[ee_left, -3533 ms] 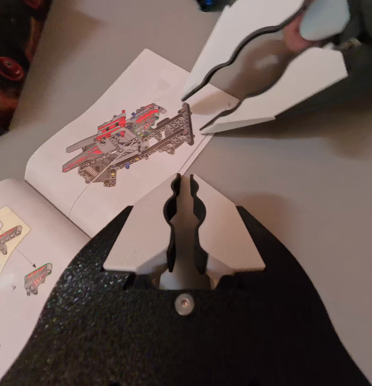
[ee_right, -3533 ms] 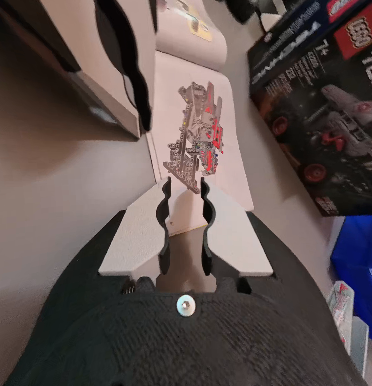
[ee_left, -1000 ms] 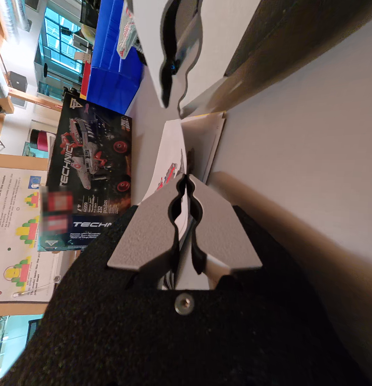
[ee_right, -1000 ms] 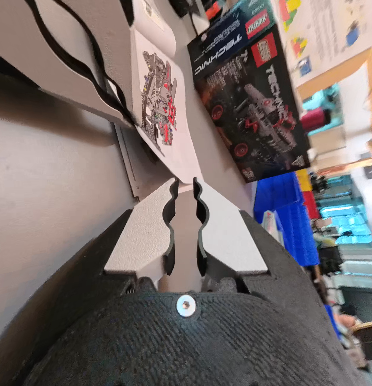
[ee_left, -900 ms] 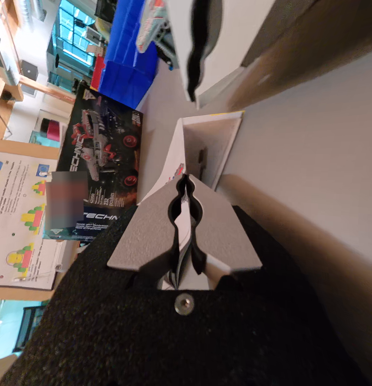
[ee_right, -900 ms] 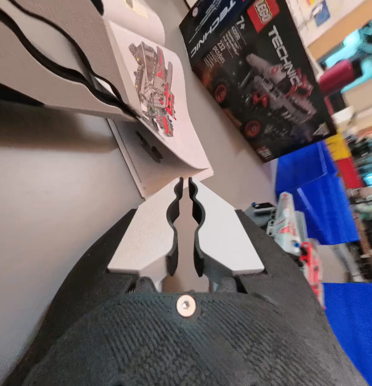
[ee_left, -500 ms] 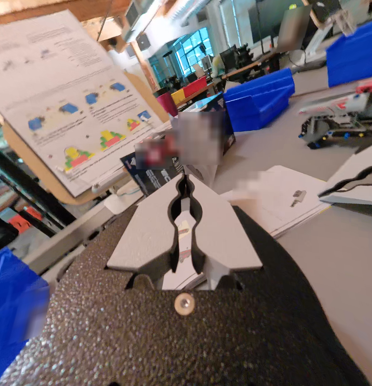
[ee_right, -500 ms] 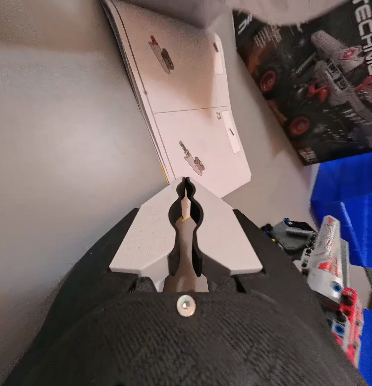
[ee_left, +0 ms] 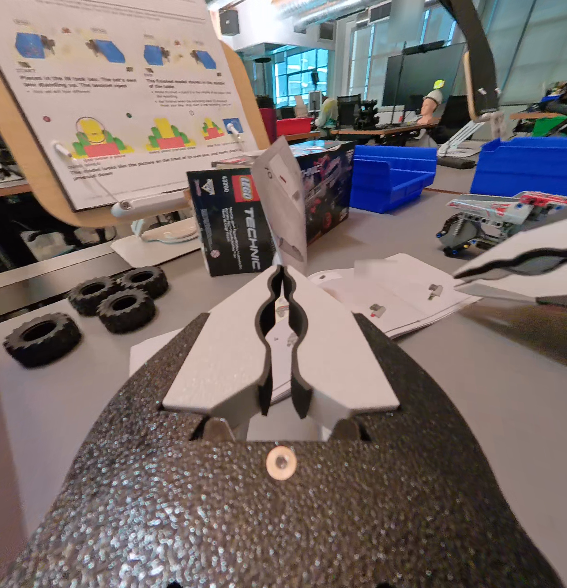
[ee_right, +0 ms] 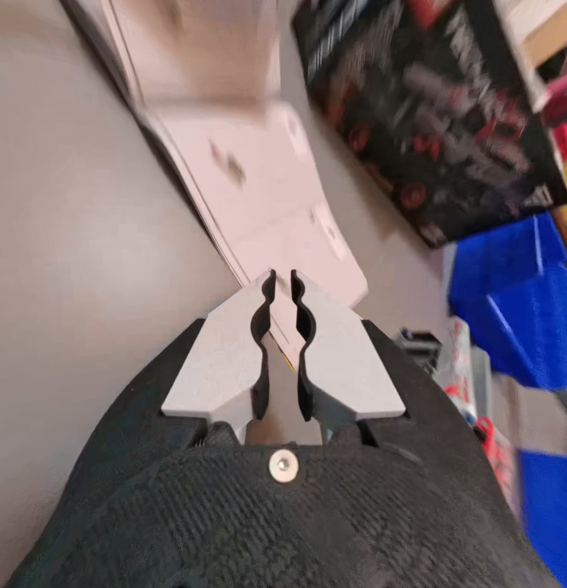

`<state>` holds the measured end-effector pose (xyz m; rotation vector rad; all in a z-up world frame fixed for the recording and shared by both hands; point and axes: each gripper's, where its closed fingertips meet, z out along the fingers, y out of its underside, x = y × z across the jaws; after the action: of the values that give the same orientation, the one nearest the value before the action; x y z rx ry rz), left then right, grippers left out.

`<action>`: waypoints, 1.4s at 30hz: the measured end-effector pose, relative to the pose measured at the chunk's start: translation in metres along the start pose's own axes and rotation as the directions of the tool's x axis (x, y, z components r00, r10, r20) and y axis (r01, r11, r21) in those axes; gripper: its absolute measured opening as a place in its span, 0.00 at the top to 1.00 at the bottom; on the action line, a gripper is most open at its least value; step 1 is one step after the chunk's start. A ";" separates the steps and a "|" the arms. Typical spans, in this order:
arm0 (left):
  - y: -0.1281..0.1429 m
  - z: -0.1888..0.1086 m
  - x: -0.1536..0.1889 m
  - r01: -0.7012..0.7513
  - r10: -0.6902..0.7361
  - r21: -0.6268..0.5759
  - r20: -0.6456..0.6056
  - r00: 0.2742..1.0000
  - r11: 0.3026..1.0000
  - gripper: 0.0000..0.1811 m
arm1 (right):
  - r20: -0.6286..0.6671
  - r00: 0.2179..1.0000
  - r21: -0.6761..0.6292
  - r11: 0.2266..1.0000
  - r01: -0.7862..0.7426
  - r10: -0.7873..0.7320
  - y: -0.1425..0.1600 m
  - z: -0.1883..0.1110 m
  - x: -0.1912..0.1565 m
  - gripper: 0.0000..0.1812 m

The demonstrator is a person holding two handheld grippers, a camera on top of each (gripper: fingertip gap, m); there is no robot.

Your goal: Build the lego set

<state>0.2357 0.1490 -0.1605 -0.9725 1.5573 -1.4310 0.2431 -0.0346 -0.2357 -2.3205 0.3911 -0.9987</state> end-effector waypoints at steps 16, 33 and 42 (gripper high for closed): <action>0.016 0.031 0.109 -0.838 0.837 0.020 -0.062 0.544 0.545 1.00 | 0.723 0.414 0.127 0.482 -0.867 0.553 -0.083 -0.040 -0.004 0.72; 0.021 0.034 0.117 -0.942 0.942 0.018 -0.006 0.334 0.335 1.00 | 0.755 0.308 0.073 0.393 -0.917 0.579 -0.064 -0.041 0.000 0.83; 0.029 0.031 0.146 -0.854 0.853 0.109 -0.199 0.482 0.508 0.87 | 0.732 0.226 0.051 0.279 -0.959 0.643 -0.053 -0.027 0.011 1.00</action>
<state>0.2067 0.0047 -0.1982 0.0900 1.8124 -0.7860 0.2324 -0.0087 -0.1822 -1.3504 0.8836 0.2413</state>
